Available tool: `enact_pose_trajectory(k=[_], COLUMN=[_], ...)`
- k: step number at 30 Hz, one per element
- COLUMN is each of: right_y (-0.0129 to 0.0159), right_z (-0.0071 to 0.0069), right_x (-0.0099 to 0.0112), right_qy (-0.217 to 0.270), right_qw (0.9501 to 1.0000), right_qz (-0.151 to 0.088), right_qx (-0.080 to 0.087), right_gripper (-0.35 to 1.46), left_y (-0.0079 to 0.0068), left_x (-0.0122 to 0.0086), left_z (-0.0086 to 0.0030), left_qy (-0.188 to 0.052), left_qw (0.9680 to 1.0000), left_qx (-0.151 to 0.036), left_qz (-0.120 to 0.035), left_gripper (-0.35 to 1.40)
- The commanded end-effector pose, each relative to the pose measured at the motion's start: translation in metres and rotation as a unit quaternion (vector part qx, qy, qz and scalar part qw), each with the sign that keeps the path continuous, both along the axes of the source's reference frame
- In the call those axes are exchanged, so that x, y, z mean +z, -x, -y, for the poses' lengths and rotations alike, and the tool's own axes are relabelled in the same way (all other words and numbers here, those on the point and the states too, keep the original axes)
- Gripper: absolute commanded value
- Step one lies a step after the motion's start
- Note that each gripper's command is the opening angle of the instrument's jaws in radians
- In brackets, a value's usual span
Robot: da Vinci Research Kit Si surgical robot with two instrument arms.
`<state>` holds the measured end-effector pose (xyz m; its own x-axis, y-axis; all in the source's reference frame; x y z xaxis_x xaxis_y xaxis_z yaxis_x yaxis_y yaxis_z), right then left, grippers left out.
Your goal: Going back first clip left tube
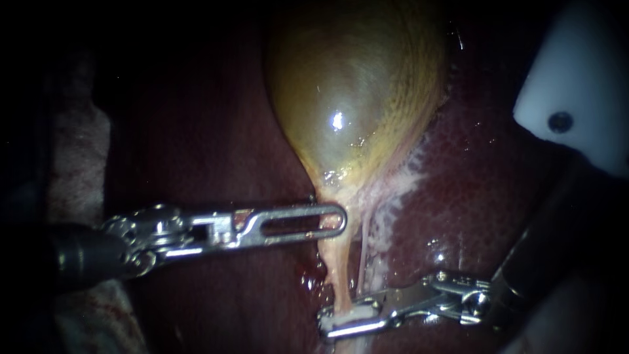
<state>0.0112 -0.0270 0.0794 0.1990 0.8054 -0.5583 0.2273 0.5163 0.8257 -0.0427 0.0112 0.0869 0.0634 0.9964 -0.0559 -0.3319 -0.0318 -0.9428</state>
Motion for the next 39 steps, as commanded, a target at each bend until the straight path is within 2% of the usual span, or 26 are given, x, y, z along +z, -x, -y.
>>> enact_pose_trajectory(k=[1, 10, 18, 23, 32, 39], right_y=[0.0, 0.0001, 0.0, 0.0, 0.0003, 0.002], right_z=[0.0, -0.0002, -0.0008, -0.0013, -0.0023, -0.0035], right_x=[0.0001, 0.0002, 0.0001, 0.0001, -0.0003, -0.0016], right_qy=[0.003, 0.047, 0.101, 0.136, 0.161, 0.182], right_qw=[1.0, 0.9988, 0.9947, 0.9907, 0.9869, 0.9833], right_qz=[0.001, 0.005, 0.001, -0.002, -0.005, -0.004], right_qx=[-0.001, -0.013, -0.017, -0.011, -0.003, 0.005], right_gripper=[0.16, 0.23, 0.31, 0.36, 0.38, 0.38], left_y=[0.0, 0.0, 0.0, 0.0, 0.0, 0.0], left_x=[0.0, 0.0, 0.0, 0.0001, 0.0001, 0.0001], left_z=[0.0, 0.0, 0.0, 0.0, 0.0, 0.0], left_qy=[0.0, 0.0, 0.0, 0.0, 0.0, 0.0], left_qw=[1.0, 1.0, 1.0, 1.0, 1.0, 1.0], left_qx=[0.0, 0.0, 0.0, 0.0, 0.0, 0.0], left_qz=[0.0, 0.0, 0.0, 0.0, 0.0, 0.0], left_gripper=[-0.35, -0.35, -0.35, -0.35, -0.35, -0.35])
